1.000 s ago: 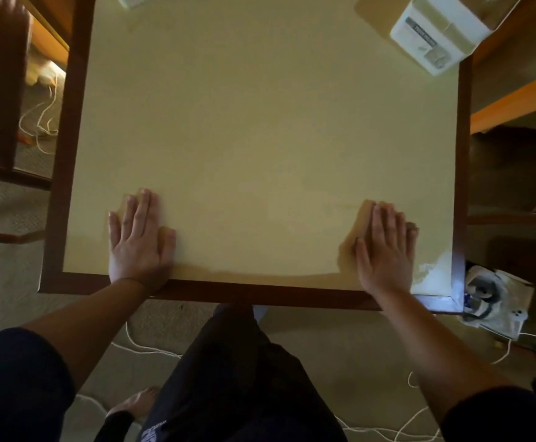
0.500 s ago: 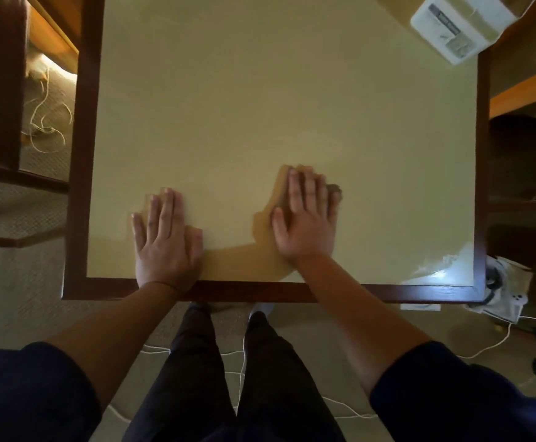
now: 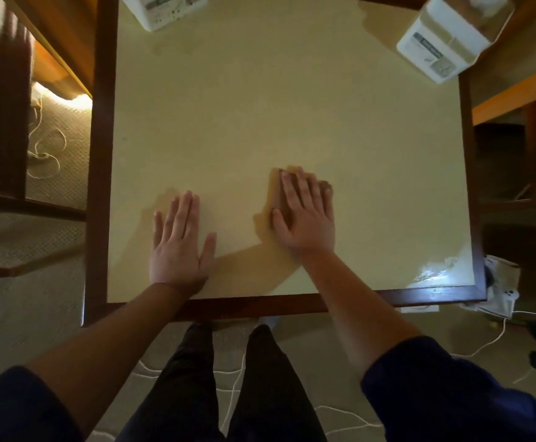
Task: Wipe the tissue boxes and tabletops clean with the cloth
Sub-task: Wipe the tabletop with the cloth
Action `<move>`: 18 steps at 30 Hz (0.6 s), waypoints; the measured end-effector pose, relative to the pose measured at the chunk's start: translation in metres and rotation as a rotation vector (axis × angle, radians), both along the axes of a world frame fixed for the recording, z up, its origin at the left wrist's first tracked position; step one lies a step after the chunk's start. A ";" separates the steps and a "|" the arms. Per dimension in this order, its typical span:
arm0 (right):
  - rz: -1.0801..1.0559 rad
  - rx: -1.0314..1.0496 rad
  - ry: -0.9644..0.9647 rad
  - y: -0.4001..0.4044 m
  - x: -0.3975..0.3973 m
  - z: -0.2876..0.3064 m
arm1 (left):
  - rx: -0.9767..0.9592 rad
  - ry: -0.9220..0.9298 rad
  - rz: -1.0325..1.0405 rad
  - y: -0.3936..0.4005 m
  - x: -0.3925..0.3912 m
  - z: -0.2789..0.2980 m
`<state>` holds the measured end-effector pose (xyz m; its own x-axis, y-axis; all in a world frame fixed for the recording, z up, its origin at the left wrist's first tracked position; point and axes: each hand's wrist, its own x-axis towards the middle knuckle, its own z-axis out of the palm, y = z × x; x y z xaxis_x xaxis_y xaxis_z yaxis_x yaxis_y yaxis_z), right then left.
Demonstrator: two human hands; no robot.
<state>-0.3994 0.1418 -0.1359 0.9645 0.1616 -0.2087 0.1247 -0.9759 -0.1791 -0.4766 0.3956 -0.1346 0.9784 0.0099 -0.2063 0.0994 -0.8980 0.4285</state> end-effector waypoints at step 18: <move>-0.220 -0.105 -0.022 0.014 0.102 0.002 | 0.101 -0.050 -0.040 0.011 0.034 -0.017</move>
